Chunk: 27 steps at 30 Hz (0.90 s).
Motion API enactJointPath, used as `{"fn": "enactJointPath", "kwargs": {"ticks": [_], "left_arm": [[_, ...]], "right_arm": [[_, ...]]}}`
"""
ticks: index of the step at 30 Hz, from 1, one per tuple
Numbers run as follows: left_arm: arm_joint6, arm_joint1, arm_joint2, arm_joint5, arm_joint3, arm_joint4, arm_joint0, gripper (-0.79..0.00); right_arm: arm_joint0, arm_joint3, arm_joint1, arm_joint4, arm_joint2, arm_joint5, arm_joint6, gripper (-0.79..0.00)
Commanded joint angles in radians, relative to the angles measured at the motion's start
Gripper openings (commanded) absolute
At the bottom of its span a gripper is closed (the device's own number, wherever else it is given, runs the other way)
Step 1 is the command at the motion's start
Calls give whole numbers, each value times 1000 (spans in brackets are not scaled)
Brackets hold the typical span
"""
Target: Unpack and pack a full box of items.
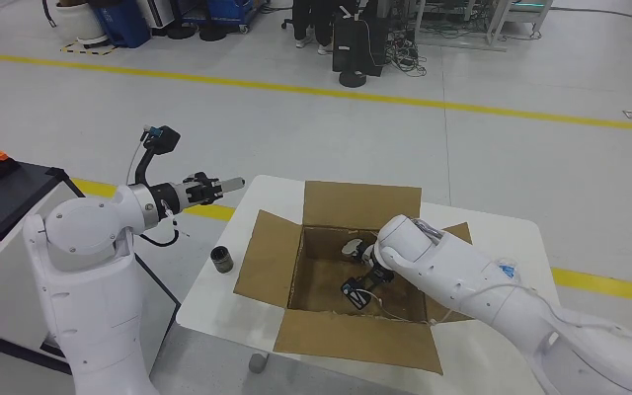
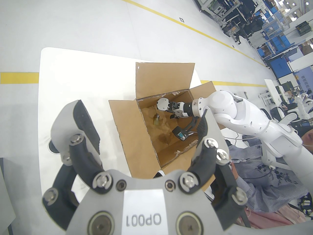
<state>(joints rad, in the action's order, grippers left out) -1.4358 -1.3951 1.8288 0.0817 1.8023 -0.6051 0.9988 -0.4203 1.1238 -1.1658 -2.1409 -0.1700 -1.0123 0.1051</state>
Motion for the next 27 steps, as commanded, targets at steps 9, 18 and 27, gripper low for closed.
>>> {"fn": "enactJointPath", "kwargs": {"ticks": [9, 18, 27], "left_arm": [[0, 0, 0, 0, 0, 0, 0, 0], [0, 0, 0, 0, 0, 0, 0, 0], [0, 0, 0, 0, 0, 0, 0, 0]], "right_arm": [[0, 0, 0, 0, 0, 0, 1, 0], [0, 0, 0, 0, 0, 0, 1, 0], [-7, 0, 0, 1, -2, 12, -3, 0]]}}
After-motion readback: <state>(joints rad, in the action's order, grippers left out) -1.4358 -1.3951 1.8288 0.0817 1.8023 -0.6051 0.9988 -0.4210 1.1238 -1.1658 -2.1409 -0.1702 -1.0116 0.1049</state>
